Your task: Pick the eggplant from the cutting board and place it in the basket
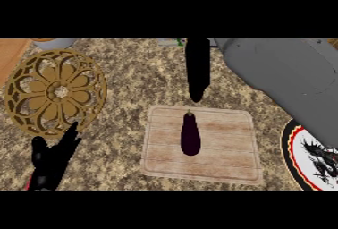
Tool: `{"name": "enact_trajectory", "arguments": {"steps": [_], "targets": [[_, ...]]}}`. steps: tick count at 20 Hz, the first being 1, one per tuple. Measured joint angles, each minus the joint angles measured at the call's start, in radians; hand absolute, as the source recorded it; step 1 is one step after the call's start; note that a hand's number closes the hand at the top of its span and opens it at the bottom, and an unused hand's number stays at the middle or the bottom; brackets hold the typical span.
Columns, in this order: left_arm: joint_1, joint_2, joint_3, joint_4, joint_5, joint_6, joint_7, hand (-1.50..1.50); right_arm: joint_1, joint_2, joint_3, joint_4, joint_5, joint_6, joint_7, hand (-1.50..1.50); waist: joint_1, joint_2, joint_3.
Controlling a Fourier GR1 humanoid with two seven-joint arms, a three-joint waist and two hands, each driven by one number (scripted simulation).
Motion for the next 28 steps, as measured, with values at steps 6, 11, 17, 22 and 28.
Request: {"name": "enact_trajectory", "arguments": {"steps": [6,11,17,22,28], "targets": [[-0.007,-0.016,-0.004,0.001,-0.013,0.009,0.022,0.00,-0.021,-0.052,-0.016,0.035,-0.078,0.141,-0.003,-1.50,0.000,0.002,-0.001],[-0.004,-0.024,0.004,0.018,-0.021,-0.004,-0.006,0.00,0.005,-0.038,-0.017,0.020,-0.095,0.153,0.012,-1.50,0.000,0.002,0.000],[0.004,-0.039,0.005,0.009,-0.036,-0.004,-0.014,0.00,0.093,-0.013,-0.020,-0.017,-0.043,0.129,0.016,-1.50,0.001,0.002,0.001],[-0.001,-0.034,0.019,0.004,-0.036,-0.011,0.014,0.00,0.182,0.043,-0.011,-0.065,0.041,0.080,0.018,-1.50,0.005,0.004,0.001],[-0.001,-0.047,0.020,0.002,-0.049,-0.017,0.009,0.00,0.314,0.085,0.041,-0.106,0.177,0.033,-0.022,-1.50,0.008,0.006,0.002]]}}
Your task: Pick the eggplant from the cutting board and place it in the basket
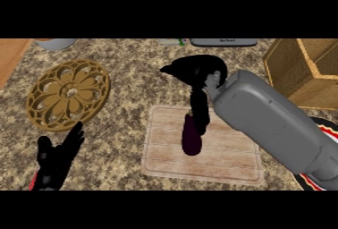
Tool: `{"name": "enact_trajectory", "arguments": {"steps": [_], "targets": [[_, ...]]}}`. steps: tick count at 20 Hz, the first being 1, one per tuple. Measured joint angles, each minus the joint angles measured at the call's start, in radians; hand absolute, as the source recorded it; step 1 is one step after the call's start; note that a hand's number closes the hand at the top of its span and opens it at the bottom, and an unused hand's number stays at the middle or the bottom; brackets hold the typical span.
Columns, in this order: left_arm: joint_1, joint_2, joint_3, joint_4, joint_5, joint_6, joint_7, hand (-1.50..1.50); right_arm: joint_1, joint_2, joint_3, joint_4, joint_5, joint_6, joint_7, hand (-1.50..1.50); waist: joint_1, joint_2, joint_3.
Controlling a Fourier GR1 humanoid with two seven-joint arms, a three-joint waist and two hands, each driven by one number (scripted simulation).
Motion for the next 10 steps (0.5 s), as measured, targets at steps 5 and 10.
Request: {"name": "enact_trajectory", "arguments": {"steps": [5,10], "targets": [[0.005,0.007,0.018,-0.006,0.004,-0.019,0.006,0.00,0.081,0.022,0.020,-0.012,0.076,-0.007,-0.017,-1.50,-0.001,0.000,-0.002],[0.010,0.005,0.033,-0.008,0.005,-0.036,0.012,0.00,0.131,0.038,0.005,-0.012,0.144,-0.007,-0.051,-1.50,0.000,0.001,-0.002]]}}
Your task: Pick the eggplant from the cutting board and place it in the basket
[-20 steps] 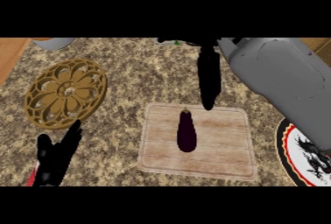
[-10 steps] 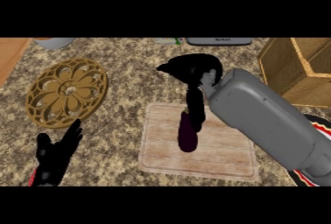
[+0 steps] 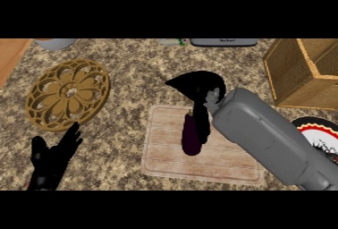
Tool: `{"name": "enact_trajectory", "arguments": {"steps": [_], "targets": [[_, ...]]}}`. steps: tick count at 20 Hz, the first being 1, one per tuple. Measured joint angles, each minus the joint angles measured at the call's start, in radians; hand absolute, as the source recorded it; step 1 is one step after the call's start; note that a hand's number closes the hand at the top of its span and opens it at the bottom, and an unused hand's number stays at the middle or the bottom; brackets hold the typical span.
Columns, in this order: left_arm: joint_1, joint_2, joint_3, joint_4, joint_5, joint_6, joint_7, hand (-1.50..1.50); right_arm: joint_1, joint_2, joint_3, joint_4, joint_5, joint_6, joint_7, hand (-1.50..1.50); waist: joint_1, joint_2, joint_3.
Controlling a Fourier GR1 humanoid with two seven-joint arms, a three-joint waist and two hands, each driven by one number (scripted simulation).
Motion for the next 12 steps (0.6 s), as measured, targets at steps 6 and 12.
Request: {"name": "enact_trajectory", "arguments": {"steps": [6,12], "targets": [[-0.006,-0.019,-0.003,-0.017,-0.020,0.012,0.046,0.00,0.066,0.008,-0.011,-0.001,0.091,-0.012,-0.064,-1.50,0.001,0.000,0.001],[-0.008,-0.034,0.001,-0.007,-0.043,0.001,0.034,0.00,0.118,0.060,-0.013,0.020,0.192,-0.044,-0.103,-1.50,0.001,0.000,0.002]]}}
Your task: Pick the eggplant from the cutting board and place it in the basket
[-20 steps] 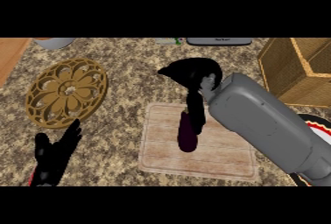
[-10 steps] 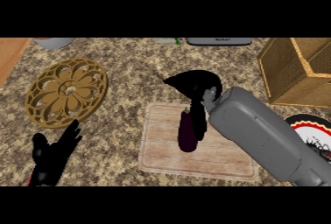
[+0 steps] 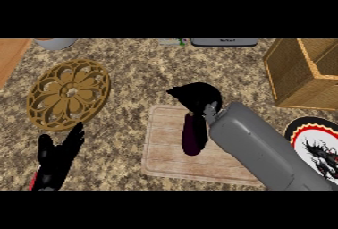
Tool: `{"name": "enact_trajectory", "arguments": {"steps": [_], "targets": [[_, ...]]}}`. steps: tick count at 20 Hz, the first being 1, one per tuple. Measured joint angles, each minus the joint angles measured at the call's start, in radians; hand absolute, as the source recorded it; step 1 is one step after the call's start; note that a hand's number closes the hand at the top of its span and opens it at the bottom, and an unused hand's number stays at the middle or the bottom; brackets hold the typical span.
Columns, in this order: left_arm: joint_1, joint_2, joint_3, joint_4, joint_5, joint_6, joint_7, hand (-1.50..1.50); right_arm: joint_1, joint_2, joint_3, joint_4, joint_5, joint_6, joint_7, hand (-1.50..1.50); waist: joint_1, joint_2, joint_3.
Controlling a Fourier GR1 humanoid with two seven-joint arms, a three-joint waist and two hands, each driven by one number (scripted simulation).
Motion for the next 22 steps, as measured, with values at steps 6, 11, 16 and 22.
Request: {"name": "enact_trajectory", "arguments": {"steps": [6,11,16,22], "targets": [[0.012,-0.019,0.006,-0.016,-0.018,0.005,-0.007,0.00,0.028,0.035,-0.016,0.035,0.071,-0.016,-0.059,-1.50,0.000,0.000,-0.001],[0.013,-0.018,0.019,-0.011,-0.020,-0.014,-0.018,0.00,0.040,0.056,0.000,0.119,0.147,-0.032,-0.121,-1.50,0.003,0.001,-0.001],[0.014,-0.014,0.036,-0.013,-0.016,-0.029,-0.006,0.00,0.054,0.093,0.013,0.162,0.195,-0.007,-0.106,-1.50,0.001,0.000,-0.001],[0.017,-0.028,0.037,-0.022,-0.030,-0.034,0.008,0.00,0.085,0.093,-0.010,0.183,0.247,-0.006,-0.149,-1.50,-0.001,0.000,-0.001]]}}
